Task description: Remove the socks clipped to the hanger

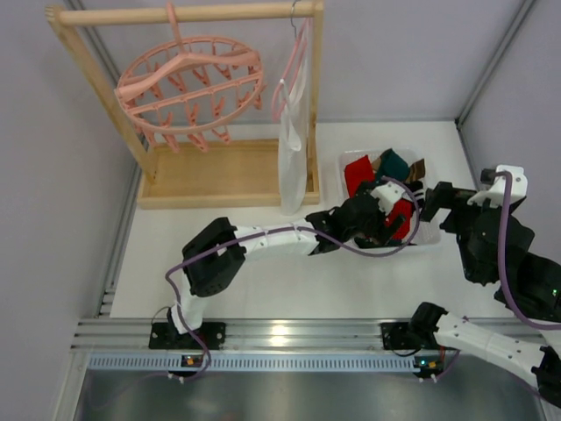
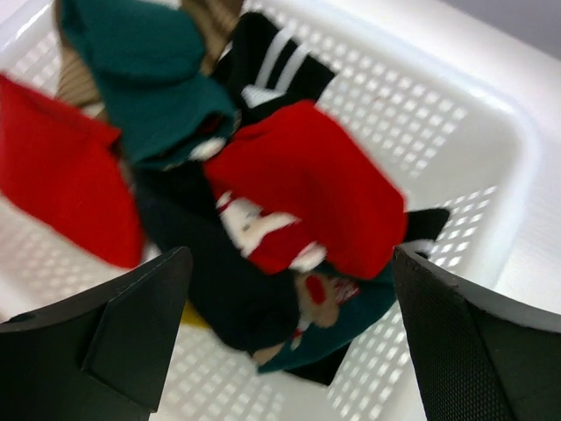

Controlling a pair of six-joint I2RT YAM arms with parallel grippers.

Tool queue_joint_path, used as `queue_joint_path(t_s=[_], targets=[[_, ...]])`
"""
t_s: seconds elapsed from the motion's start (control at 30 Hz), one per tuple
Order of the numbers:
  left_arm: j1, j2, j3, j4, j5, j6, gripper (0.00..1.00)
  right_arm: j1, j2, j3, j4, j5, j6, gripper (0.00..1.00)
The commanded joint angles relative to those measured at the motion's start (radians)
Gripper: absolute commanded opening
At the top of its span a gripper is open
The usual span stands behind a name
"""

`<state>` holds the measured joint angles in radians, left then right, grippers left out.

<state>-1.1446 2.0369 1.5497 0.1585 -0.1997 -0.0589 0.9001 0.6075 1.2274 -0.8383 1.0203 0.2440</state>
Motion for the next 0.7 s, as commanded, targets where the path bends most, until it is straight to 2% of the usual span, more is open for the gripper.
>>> queue_joint_path(t_s=[0.0, 0.13, 0.17, 0.2, 0.23, 0.3, 0.33, 0.37, 0.43, 0.47, 0.53, 0.67], targets=[[0.064, -0.137, -0.075, -0.002, -0.029, -0.081, 0.98, -0.009, 0.02, 0.02, 0.011, -0.014, -0.017, 0.99], [0.103, -0.251, -0.198, -0.004, -0.102, -0.156, 0.98, -0.009, 0.067, 0.003, 0.062, -0.023, -0.031, 1.0], [0.108, -0.279, -0.258, -0.004, -0.165, -0.171, 0.98, -0.012, 0.078, -0.021, 0.133, -0.032, -0.075, 1.0], [0.115, -0.332, -0.287, -0.011, -0.196, -0.189, 0.98, -0.021, 0.095, -0.032, 0.171, -0.058, -0.1, 0.99], [0.12, -0.36, -0.333, -0.043, -0.222, -0.226, 0.98, -0.042, 0.148, -0.032, 0.182, -0.154, -0.109, 0.99], [0.124, -0.429, -0.368, -0.098, -0.329, -0.262, 0.98, -0.188, 0.207, 0.001, 0.186, -0.329, -0.1, 0.99], [0.126, -0.452, -0.399, -0.153, -0.366, -0.3, 0.98, -0.26, 0.243, 0.003, 0.197, -0.468, -0.092, 0.99], [0.126, -0.504, -0.417, -0.202, -0.397, -0.318, 0.98, -0.374, 0.251, -0.02, 0.226, -0.524, -0.081, 1.0], [0.137, -0.57, -0.468, -0.25, -0.449, -0.375, 0.98, -0.452, 0.256, -0.061, 0.304, -0.66, -0.071, 0.99], [0.149, -0.649, -0.524, -0.292, -0.451, -0.396, 0.98, -0.504, 0.259, -0.098, 0.318, -0.687, -0.057, 0.99], [0.206, -0.731, -0.612, -0.327, -0.449, -0.436, 0.98, -0.524, 0.25, -0.153, 0.356, -0.704, -0.057, 0.99], [0.331, -0.936, -0.678, -0.498, -0.477, -0.456, 0.98, -0.532, 0.195, -0.221, 0.383, -0.704, -0.067, 0.99]])
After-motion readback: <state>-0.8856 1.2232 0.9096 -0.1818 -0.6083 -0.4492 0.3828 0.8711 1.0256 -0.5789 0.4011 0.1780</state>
